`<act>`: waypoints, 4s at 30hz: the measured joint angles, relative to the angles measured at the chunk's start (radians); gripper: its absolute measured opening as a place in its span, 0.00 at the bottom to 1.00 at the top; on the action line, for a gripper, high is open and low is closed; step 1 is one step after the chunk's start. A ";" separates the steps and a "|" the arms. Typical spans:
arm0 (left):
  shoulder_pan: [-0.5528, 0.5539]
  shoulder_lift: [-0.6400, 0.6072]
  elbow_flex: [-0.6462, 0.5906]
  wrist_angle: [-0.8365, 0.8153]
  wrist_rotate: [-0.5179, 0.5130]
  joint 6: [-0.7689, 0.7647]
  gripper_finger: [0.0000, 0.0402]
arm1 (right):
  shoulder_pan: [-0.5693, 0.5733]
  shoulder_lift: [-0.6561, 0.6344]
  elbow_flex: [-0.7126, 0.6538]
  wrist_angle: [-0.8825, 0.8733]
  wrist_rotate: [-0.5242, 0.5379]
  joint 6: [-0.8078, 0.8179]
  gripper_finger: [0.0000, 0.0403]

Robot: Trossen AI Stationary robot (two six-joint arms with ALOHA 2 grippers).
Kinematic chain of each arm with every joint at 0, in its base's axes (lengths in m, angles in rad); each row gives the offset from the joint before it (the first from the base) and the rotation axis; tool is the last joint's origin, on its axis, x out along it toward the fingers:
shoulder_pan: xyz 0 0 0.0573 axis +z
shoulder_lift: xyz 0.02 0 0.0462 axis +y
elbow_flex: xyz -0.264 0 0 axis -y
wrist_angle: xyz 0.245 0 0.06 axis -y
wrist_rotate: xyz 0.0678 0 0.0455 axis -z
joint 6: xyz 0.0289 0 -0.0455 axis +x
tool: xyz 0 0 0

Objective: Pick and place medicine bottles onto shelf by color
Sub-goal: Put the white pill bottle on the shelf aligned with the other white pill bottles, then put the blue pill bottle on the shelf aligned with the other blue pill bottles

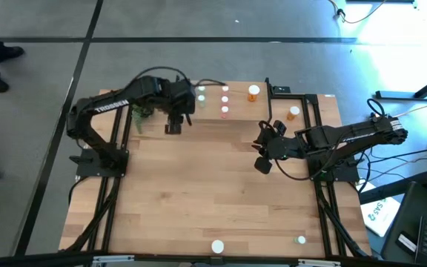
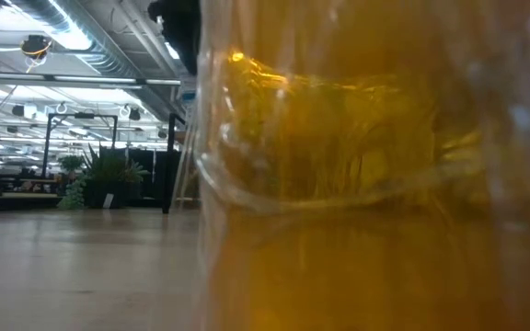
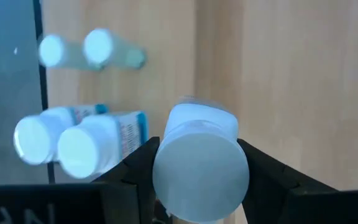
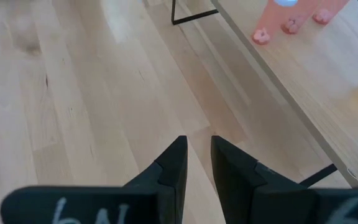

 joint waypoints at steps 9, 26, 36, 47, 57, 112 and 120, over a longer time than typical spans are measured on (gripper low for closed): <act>0.090 0.005 -0.002 0.015 0.064 0.035 0.40 | 0.000 0.000 0.000 0.000 0.000 0.000 0.18; 0.132 0.006 -0.115 0.111 0.054 0.055 0.40 | 0.000 0.000 0.000 -0.001 0.000 0.000 0.18; 0.142 0.005 -0.126 0.121 0.071 0.053 0.40 | 0.000 0.000 0.000 -0.001 0.000 0.000 0.18; 0.143 0.006 -0.126 0.141 0.071 0.071 0.48 | 0.000 0.000 0.000 -0.001 0.000 0.001 0.18; 0.143 0.005 -0.126 0.140 0.068 0.070 0.54 | 0.000 0.000 0.000 -0.001 0.000 0.001 0.18; 0.146 -0.028 -0.124 0.132 0.035 0.077 0.72 | 0.000 0.000 0.000 -0.001 0.000 0.001 0.18; 0.124 -0.048 -0.124 0.137 -0.008 0.077 0.72 | 0.000 0.000 0.000 -0.001 0.000 0.000 0.18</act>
